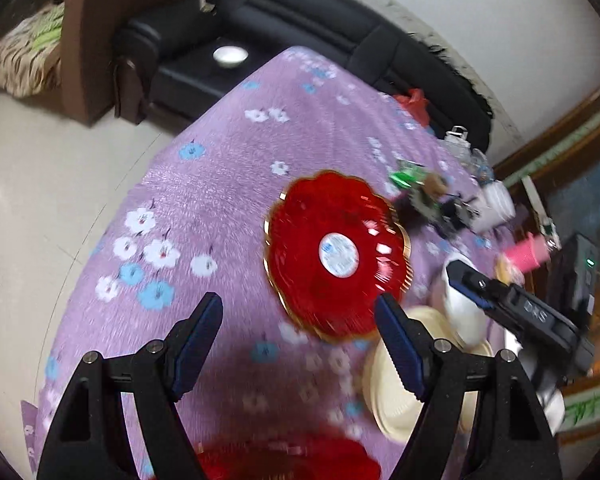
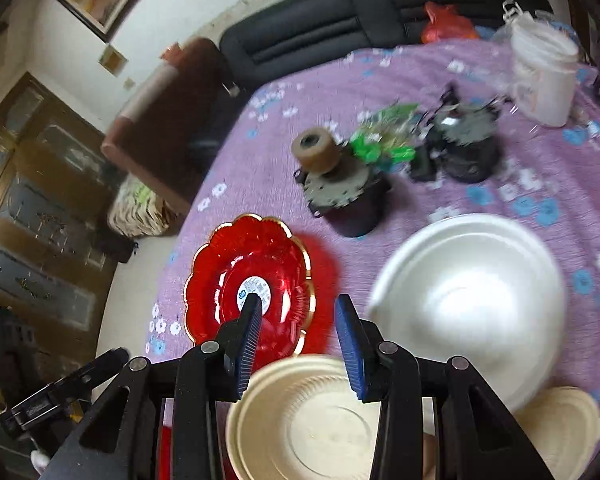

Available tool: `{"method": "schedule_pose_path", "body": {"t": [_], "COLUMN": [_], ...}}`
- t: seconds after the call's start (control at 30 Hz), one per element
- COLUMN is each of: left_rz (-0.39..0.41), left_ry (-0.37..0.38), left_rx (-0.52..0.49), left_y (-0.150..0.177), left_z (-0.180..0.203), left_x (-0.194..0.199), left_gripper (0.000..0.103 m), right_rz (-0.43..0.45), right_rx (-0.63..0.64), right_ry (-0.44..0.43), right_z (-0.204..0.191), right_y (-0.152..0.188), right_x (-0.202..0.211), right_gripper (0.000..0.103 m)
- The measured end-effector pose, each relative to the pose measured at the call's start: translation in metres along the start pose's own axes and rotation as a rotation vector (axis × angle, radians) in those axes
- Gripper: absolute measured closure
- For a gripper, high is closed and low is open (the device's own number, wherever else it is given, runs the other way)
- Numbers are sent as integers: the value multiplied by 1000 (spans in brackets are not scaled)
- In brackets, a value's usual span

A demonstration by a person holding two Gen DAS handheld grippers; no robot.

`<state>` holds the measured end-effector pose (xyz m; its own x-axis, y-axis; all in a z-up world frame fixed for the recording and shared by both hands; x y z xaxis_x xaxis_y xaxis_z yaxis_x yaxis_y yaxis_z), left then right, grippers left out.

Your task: Organize plates and bowls

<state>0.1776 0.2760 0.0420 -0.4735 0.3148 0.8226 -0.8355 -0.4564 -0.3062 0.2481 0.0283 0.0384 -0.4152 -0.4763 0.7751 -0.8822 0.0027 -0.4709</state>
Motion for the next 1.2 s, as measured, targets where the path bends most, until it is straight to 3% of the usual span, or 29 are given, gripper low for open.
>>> {"method": "schedule_pose_path", "body": {"t": [0.17, 0.27, 0.43, 0.53, 0.63, 0.7, 0.8, 1.03, 1.2], "left_rz": [-30, -61, -114, -161, -144, -131, -93, 35, 99], "left_ry": [-17, -26, -105, -104, -123, -100, -61, -62, -70], "left_rx": [13, 13, -13, -25, -58, -30, -1, -41, -63], "left_y": [-13, -21, -25, -20, -18, -21, -26, -24, 1], "left_z": [1, 4, 7, 9, 13, 8, 2, 5, -2], "left_x": [-28, -42, -74, -90, -89, -82, -66, -8, 34], "left_gripper": [35, 35, 35, 46, 51, 61, 63, 63, 63], "right_rz": [-65, -96, -138, -143, -124, -90, -45, 31, 74], "right_rx": [32, 38, 56, 63, 90, 100, 86, 130, 177], "right_ry": [89, 123, 187, 202, 238, 264, 230, 146, 85], "right_z": [-12, -16, -20, -20, -23, -21, -21, -53, -80], "right_y": [-3, -3, 0, 0, 2, 1, -2, 7, 29], "right_x": [-32, -50, -72, -77, -77, -72, -60, -32, -4], "right_gripper": [62, 62, 61, 62, 77, 84, 91, 90, 90]}}
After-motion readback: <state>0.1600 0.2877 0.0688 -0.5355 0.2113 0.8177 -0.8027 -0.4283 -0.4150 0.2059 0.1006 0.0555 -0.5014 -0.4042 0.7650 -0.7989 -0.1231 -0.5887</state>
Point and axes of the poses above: each gripper's, at about its wrist camera, not at the fingertips, and x roughly against the way its jaws point, z to its right, y to its underside, the point moved 4 cm from there along -x, roughly the way its jaws point, and after that the axes turned 8 degrees about x, right-handed, at the moved point
